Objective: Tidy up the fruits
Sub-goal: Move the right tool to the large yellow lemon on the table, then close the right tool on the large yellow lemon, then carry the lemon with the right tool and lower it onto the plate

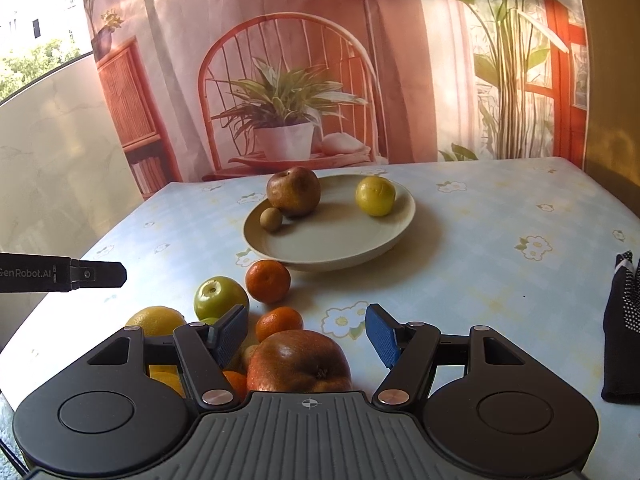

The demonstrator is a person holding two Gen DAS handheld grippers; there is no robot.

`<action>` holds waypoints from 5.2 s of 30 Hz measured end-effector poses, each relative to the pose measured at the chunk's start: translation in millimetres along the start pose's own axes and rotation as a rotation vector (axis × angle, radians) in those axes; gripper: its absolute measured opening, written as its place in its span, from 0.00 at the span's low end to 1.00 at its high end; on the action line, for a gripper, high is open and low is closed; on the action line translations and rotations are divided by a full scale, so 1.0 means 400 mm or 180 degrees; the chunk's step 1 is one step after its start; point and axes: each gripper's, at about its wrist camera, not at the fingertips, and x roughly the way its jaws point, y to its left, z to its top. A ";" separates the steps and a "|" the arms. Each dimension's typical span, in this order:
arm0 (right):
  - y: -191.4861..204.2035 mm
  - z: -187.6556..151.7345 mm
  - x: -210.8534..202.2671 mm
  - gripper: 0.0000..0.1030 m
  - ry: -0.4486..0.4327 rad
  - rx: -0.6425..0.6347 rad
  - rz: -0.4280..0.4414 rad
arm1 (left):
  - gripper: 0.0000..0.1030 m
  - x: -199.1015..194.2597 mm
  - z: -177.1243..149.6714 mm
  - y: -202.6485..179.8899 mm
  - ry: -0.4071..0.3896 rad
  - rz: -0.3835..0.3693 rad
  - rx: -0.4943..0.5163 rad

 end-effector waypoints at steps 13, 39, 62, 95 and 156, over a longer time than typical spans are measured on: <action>0.039 0.039 0.016 0.60 0.0166 -0.0240 0.0350 | 0.36 -0.020 0.015 0.069 0.0016 -0.0105 -0.0275; 0.300 0.100 0.178 0.51 0.1263 -0.1243 0.0867 | 0.36 -0.078 0.038 0.238 -0.0255 0.0232 -0.0463; 0.447 0.133 0.287 0.50 0.1342 -0.2098 0.0843 | 0.36 -0.055 0.001 0.324 -0.0235 0.0168 -0.0873; 0.408 0.116 0.342 0.57 0.1071 -0.1708 0.1213 | 0.36 0.138 0.024 0.237 0.0387 -0.0531 -0.0817; 0.389 0.123 0.413 0.47 0.1104 -0.1763 0.1286 | 0.45 0.247 0.036 0.302 0.0452 -0.0963 -0.1447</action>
